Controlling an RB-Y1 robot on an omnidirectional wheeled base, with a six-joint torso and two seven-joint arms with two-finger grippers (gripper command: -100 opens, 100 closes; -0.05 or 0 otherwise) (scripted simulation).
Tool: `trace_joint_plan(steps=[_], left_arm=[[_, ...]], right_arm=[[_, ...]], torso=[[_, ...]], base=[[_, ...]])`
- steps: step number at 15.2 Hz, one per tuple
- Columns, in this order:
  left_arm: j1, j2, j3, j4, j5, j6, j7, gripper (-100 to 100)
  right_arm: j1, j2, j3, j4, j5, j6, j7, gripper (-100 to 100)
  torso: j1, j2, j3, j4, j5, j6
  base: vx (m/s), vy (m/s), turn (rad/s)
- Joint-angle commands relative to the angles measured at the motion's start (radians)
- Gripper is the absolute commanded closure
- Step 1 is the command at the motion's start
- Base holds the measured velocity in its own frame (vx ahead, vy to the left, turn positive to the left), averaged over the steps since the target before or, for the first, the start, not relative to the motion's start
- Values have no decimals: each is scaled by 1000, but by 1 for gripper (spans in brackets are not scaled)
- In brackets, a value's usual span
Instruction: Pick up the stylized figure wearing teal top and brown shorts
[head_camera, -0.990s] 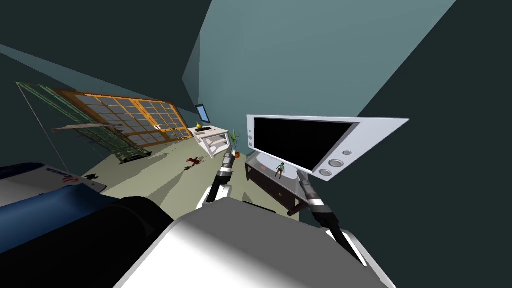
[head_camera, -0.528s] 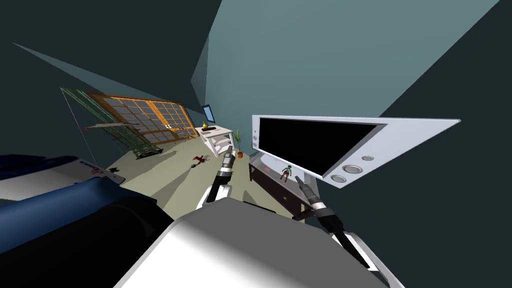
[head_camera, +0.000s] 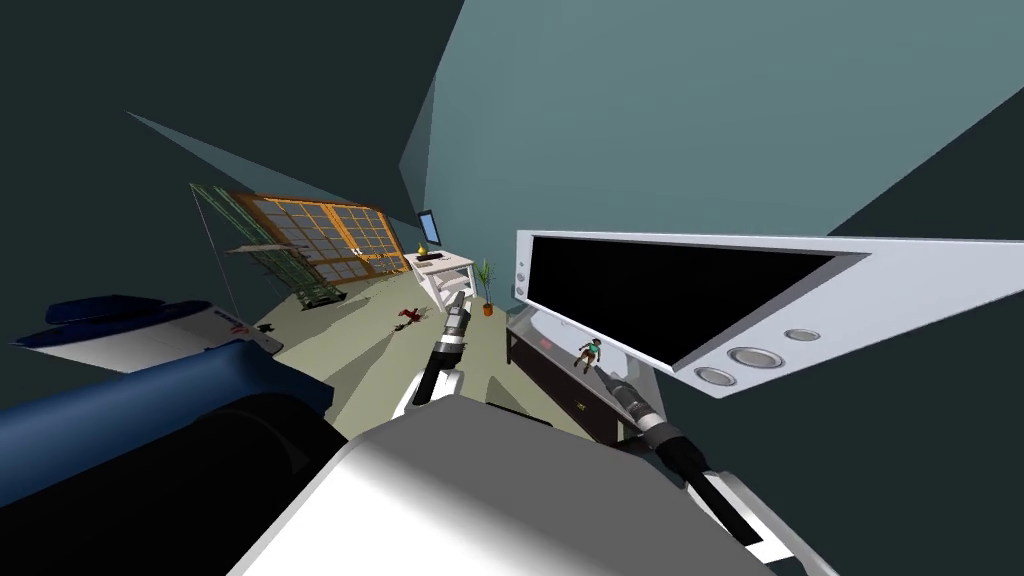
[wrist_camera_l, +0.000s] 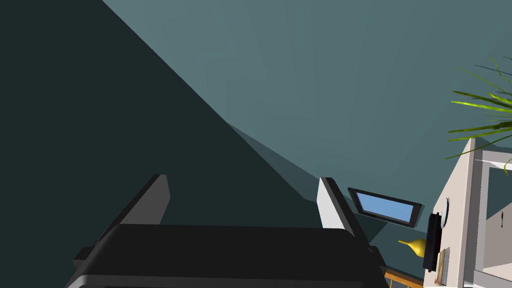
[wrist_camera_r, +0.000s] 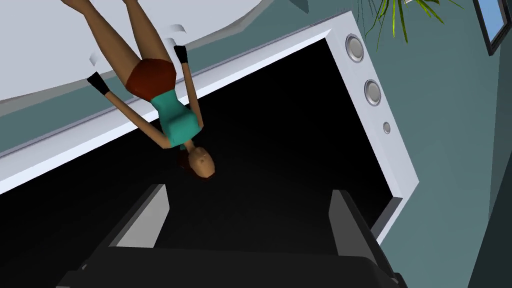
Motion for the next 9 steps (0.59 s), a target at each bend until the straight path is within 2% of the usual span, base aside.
trace_joint_plan(steps=[1, 2, 3, 4, 5, 6, 7, 8, 9], left_arm=[[0, 0, 0, 0, 0, 0, 0, 0], [0, 0, 0, 0, 0, 0, 0, 0], [0, 0, 0, 0, 0, 0, 0, 0], [0, 0, 0, 0, 0, 0, 0, 0], [0, 0, 0, 0, 0, 0, 0, 0], [0, 0, 0, 0, 0, 0, 0, 0], [0, 0, 0, 0, 0, 0, 0, 0], [0, 0, 0, 0, 0, 0, 0, 0], [0, 0, 0, 0, 0, 0, 0, 0]], right_arm=[[-11, -50, 10, 50, 35, 6, 26, -100], [-11, -53, 10, 51, 35, 6, 26, -100], [-17, -88, 17, 87, 60, 9, 43, -100], [-17, -90, 17, 87, 60, 9, 43, -100], [-24, -125, 23, 122, 85, 12, 61, -100], [-24, -127, 23, 122, 85, 12, 61, -100], [-30, -162, 29, 147, 110, 15, 78, -100], [-30, -162, 29, 157, 110, 15, 78, -100], [-36, -197, 36, 183, 134, 18, 95, -100]], torso=[[0, 0, 0, 0, 0, 0], [0, 0, 0, 0, 0, 0], [0, 0, 0, 0, 0, 0], [-1, 0, 0, 0, 0, 0], [-1, 0, 0, 0, 0, 0], [0, 0, 0, 0, 0, 0], [0, 0, 0, 0, 0, 0], [0, 0, 0, 0, 0, 0], [-1, 0, 0, 0, 0, 0]], base=[[30, 91, 144], [24, 82, 113], [32, 81, 117], [39, 80, 96], [34, 96, 146], [34, 84, 111], [43, 80, 135], [44, 78, 109], [42, 82, 120]])
